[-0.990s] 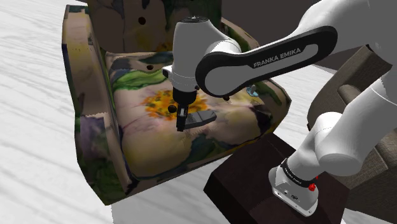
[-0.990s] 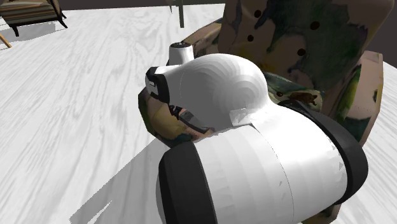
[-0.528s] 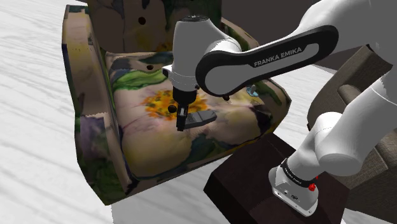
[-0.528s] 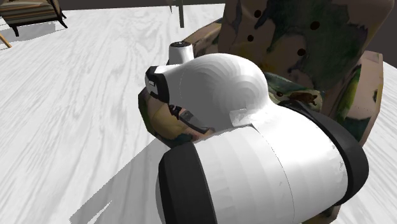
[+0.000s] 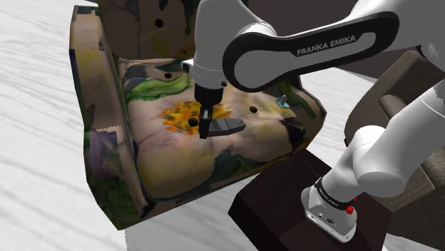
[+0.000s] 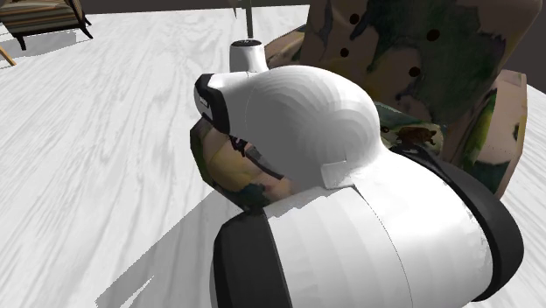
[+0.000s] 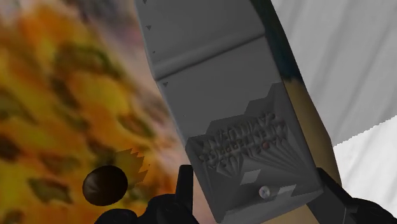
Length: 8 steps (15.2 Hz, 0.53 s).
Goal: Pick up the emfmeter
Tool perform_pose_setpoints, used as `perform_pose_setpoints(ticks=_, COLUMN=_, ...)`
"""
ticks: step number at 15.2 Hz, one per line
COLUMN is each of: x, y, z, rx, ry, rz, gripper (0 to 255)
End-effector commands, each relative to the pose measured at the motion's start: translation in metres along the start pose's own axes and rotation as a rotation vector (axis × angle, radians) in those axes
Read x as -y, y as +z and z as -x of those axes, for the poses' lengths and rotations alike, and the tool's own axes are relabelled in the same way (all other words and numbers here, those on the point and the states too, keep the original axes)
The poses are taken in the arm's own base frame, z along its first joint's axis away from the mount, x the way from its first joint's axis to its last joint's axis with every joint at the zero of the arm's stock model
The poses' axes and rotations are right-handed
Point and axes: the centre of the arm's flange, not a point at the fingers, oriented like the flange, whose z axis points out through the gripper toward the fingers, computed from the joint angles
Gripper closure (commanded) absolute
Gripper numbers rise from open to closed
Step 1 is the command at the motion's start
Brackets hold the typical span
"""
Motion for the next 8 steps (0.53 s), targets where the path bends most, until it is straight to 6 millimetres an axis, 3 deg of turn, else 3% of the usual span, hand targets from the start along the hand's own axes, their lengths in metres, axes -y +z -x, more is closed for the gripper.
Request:
perform_pose_setpoints(ticks=1, x=-0.001, y=-0.010, z=0.000, rx=0.000, ry=0.000, rz=0.000, gripper=255)
perform_pose_setpoints(ticks=6, x=0.000, y=-0.037, z=0.000, rx=0.000, ry=0.000, rz=0.000, gripper=255)
perform_pose_setpoints(ticks=8, x=0.000, y=-0.038, z=0.000, rx=0.000, ry=0.000, rz=0.000, gripper=255)
